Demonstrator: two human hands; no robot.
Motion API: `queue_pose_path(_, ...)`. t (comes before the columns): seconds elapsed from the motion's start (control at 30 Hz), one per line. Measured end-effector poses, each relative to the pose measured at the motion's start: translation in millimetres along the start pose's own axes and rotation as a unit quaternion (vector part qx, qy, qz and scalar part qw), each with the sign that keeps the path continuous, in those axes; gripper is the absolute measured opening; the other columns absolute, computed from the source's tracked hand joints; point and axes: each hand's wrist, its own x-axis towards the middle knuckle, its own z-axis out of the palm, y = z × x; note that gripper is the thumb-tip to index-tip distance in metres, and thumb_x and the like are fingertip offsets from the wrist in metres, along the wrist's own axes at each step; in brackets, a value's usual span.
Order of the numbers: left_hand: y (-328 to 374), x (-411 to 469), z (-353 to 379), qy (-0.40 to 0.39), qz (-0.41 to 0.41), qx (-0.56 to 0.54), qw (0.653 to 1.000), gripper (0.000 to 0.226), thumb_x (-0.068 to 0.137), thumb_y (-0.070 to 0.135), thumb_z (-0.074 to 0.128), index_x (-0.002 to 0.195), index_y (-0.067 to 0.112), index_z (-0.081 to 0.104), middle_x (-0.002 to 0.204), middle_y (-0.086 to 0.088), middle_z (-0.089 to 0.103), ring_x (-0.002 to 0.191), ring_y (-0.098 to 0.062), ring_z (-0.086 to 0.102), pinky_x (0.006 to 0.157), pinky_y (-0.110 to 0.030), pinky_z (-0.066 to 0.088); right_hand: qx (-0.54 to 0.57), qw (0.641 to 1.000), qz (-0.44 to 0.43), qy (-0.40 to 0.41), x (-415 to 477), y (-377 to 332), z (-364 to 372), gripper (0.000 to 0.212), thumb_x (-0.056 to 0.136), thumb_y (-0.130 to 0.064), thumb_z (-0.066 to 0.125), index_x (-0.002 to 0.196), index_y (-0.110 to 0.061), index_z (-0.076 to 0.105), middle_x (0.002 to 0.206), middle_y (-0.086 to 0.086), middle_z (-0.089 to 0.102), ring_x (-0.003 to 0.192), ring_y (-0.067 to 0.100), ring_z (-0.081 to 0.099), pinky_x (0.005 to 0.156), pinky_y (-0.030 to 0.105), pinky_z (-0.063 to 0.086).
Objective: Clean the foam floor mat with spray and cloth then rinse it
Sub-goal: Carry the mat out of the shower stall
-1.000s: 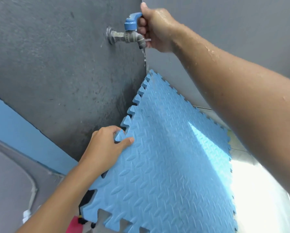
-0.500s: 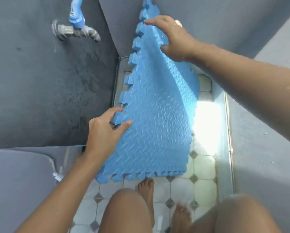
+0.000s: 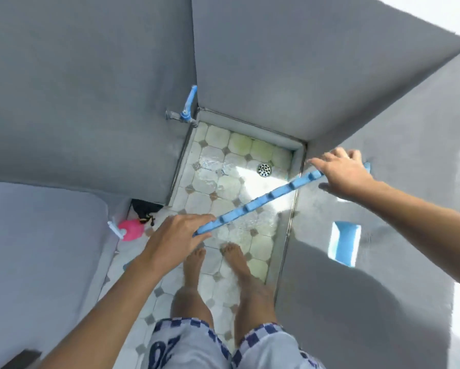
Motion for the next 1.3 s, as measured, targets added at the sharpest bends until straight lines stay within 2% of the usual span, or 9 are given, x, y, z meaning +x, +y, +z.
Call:
queue_pose_path(0.1,12.7,-42.5,-19.2,0.018,-0.079,-0.024,0.996,0.035,0.084,0.021,0.084,0.118,0.024,0.075,0.099,0.009,0.076,0.081,-0.013,0.069,0.071,-0.033,0.059,0.014,0.999,-0.05,0.0,3.0,-17.5,-31.3,0.029,0.089,-0.047,0.067,0.117,-0.037,0.066,0.109,-0.013,0.065,0.114,0.019,0.046,0.089,0.04,0.03)
queue_pose_path(0.27,19.3,-147.8,-18.3,0.093,-0.309,-0.096,0.942,0.031,0.086,0.016,0.08,0.117,0.021,0.079,0.106,0.002,0.078,0.094,-0.02,0.073,0.086,-0.039,0.057,0.0,0.974,-0.222,0.038,9.4,-97.4,-78.7,0.035,0.086,-0.052,0.069,0.121,-0.045,0.067,0.12,-0.019,0.068,0.115,0.014,0.055,0.082,0.035,0.022)
queue_pose_path(0.37,34.4,-225.5,0.0,0.161,-0.444,-0.126,0.873,0.036,0.088,0.018,0.079,0.123,0.022,0.077,0.112,0.001,0.079,0.101,-0.02,0.073,0.091,-0.034,0.056,-0.024,0.943,-0.327,0.05,3.1,-164.3,-102.4,0.035,0.09,-0.051,0.065,0.124,-0.044,0.065,0.122,-0.018,0.068,0.113,0.017,0.055,0.079,0.034,0.023)
queue_pose_path(0.5,65.1,-320.8,31.8,0.238,-0.548,-0.135,0.79,0.035,0.09,0.024,0.079,0.125,0.028,0.076,0.117,0.005,0.078,0.105,-0.019,0.073,0.095,-0.033,0.055,-0.03,0.903,-0.422,0.071,-20.4,-262.7,-119.0,0.033,0.087,-0.044,0.071,0.12,-0.04,0.069,0.119,-0.016,0.07,0.114,0.022,0.054,0.086,0.038,0.033)
queue_pose_path(0.7,126.3,-438.0,114.6,0.328,-0.698,-0.181,0.611,0.035,0.092,0.03,0.075,0.127,0.034,0.073,0.111,0.003,0.078,0.099,-0.022,0.071,0.084,-0.035,0.055,-0.098,0.793,-0.596,0.083,-92.5,-420.1,-119.7,0.039,0.06,-0.028,0.094,0.096,-0.034,0.079,0.09,-0.007,0.078,0.083,0.028,0.066,0.069,0.039,0.041)
queue_pose_path(0.87,172.8,-488.9,216.8,0.417,-0.756,-0.295,0.41,0.031,0.088,0.026,0.08,0.119,0.029,0.078,0.101,-0.001,0.08,0.093,-0.027,0.072,0.077,-0.033,0.052,-0.178,0.689,-0.699,0.064,-179.1,-554.0,-87.1,0.028,0.071,-0.033,0.088,0.097,-0.034,0.077,0.092,-0.012,0.074,0.095,0.024,0.062,0.082,0.041,0.04)
queue_pose_path(1.0,202.4,-497.9,287.4,0.45,-0.755,-0.372,0.298,0.03,0.09,0.019,0.077,0.119,0.025,0.077,0.1,-0.005,0.078,0.093,-0.028,0.071,0.071,-0.027,0.04,-0.261,0.628,-0.732,0.033,-250.8,-623.1,-43.7,0.012,0.082,-0.036,0.078,0.091,-0.035,0.071,0.083,-0.013,0.065,0.098,0.015,0.054,0.087,0.037,0.033)
queue_pose_path(1.1,202.7,-506.0,331.4,0.461,-0.752,-0.399,0.25,0.029,0.09,0.02,0.076,0.119,0.026,0.077,0.103,-0.005,0.077,0.098,-0.029,0.071,0.072,-0.027,0.038,-0.296,0.592,-0.749,0.035,-283.2,-658.0,-11.9,0.009,0.087,-0.035,0.074,0.094,-0.033,0.069,0.073,-0.016,0.045,0.094,0.017,0.049,0.091,0.037,0.034)
queue_pose_path(1.3,170.8,-524.7,392.9,0.485,-0.73,-0.416,0.244,0.025,0.091,0.018,0.074,0.116,0.021,0.076,0.105,-0.007,0.077,0.098,-0.029,0.068,0.074,-0.028,0.036,-0.365,0.553,-0.749,0.028,-307.5,-728.1,51.2,0.01,0.084,-0.037,0.077,0.092,-0.035,0.071,0.087,-0.012,0.065,0.103,0.018,0.053,0.086,0.038,0.029)
